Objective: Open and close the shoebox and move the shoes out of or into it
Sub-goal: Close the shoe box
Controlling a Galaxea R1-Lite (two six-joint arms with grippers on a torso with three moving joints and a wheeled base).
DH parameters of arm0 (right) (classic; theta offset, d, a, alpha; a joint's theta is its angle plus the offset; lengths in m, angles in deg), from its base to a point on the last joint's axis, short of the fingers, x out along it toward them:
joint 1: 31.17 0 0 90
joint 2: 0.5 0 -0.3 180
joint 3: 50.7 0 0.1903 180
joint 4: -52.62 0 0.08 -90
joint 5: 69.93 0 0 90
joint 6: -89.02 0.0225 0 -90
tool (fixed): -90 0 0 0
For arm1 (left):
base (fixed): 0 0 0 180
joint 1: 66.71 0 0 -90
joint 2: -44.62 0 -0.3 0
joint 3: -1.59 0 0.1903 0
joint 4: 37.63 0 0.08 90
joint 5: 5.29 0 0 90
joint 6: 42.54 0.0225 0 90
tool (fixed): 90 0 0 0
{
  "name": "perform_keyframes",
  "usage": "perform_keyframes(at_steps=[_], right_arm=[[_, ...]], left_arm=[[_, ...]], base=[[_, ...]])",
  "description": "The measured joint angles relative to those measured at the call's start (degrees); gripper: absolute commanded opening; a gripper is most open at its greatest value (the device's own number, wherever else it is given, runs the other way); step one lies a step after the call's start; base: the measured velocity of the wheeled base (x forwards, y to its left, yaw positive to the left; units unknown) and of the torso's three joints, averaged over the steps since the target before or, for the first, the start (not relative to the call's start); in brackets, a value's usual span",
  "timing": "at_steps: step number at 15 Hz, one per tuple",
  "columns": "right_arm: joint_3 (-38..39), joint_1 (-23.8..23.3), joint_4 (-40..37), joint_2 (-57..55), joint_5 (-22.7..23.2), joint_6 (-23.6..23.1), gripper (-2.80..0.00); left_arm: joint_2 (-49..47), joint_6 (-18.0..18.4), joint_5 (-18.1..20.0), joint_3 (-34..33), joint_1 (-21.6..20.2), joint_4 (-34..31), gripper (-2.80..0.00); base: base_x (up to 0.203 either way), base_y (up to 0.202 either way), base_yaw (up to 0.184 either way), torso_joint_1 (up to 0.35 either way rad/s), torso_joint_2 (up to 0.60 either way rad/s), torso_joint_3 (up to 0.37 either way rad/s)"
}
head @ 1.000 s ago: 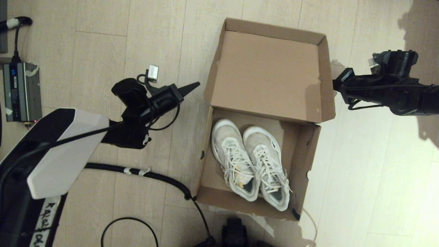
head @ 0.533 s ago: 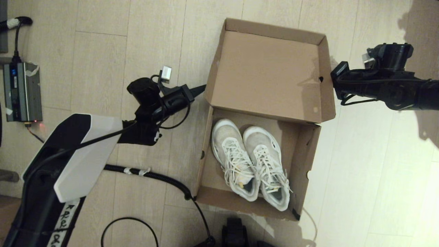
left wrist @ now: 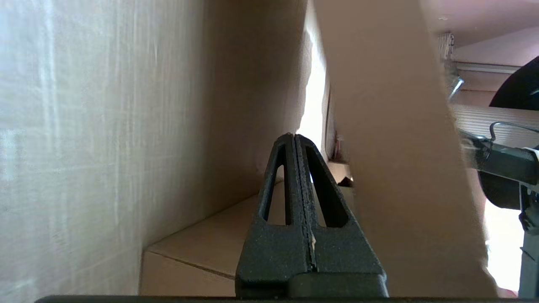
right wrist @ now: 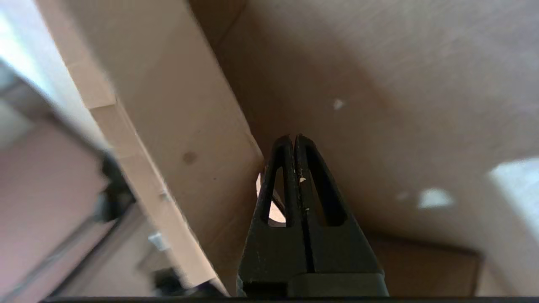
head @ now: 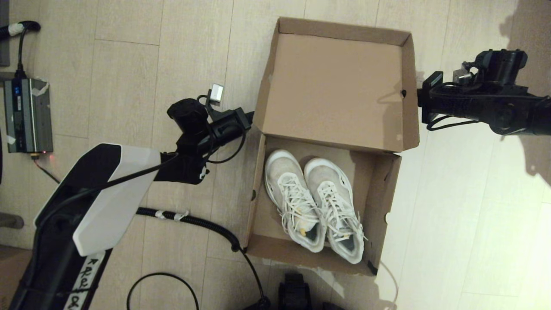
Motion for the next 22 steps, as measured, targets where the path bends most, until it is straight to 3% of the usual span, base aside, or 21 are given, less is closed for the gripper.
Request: perform_keyframes(at_steps=[3, 6, 12, 16, 22], right_arm=[[-1.5, -0.4, 0.1, 0.1, 3.6, 5.3, -2.80], [-2.2, -0.8, 0.2, 0.3, 7.1, 7.7, -2.80], [-2.8, -0.9, 1.7, 1.2, 11.2, 12.3, -2.80], [-2.2, -1.8, 5.6, 3.1, 13.4, 18.1, -2.80], [4.0, -3.4, 6.7, 10.5, 17.6, 18.5, -2.80]], left_arm=[[0.6, -4.2, 0.0, 0.0, 0.0, 2.3, -2.80], [1.6, -8.5, 0.0, 0.0, 0.2, 5.3, -2.80], [4.6, -10.4, 0.0, 0.0, 1.5, 5.6, -2.80], [6.5, -10.4, 0.0, -0.1, 2.5, 5.7, -2.80], [8.6, -10.4, 0.2, -0.1, 3.8, 5.7, -2.80]], base=[[0.000, 0.000, 0.000, 0.000, 0.00, 0.000], [0.000, 0.000, 0.000, 0.000, 0.00, 0.000], [0.000, 0.000, 0.000, 0.000, 0.00, 0.000], [0.000, 0.000, 0.000, 0.000, 0.00, 0.000], [0.000, 0.000, 0.000, 0.000, 0.00, 0.000]])
